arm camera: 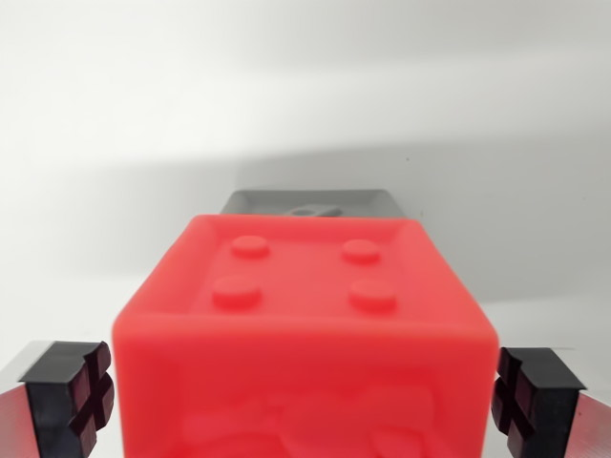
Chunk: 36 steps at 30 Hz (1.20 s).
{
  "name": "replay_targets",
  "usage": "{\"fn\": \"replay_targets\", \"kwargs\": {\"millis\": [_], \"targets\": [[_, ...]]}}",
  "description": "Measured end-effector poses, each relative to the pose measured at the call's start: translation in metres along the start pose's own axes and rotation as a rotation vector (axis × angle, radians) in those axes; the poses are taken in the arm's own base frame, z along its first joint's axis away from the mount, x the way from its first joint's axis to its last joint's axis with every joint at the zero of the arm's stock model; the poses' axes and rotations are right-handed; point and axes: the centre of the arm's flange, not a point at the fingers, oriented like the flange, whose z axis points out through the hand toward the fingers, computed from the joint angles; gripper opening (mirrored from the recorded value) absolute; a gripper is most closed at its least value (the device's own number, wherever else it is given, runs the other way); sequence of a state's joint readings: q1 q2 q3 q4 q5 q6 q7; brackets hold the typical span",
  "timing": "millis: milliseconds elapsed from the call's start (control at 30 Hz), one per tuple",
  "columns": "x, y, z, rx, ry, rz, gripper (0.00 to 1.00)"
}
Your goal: Destack cube
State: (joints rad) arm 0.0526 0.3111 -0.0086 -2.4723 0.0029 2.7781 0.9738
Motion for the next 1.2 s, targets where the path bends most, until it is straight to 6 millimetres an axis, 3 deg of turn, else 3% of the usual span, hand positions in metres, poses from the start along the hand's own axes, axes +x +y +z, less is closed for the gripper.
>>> {"fn": "replay_targets", "kwargs": {"millis": [67, 100, 1200], "targets": [[0.0000, 0.0000, 0.0013, 0.000, 0.000, 0.000, 1.00], [0.0000, 0.0001, 0.0019, 0.000, 0.000, 0.000, 0.00], [0.0002, -0.0003, 0.0017, 0.002, 0.001, 0.000, 0.00]]}}
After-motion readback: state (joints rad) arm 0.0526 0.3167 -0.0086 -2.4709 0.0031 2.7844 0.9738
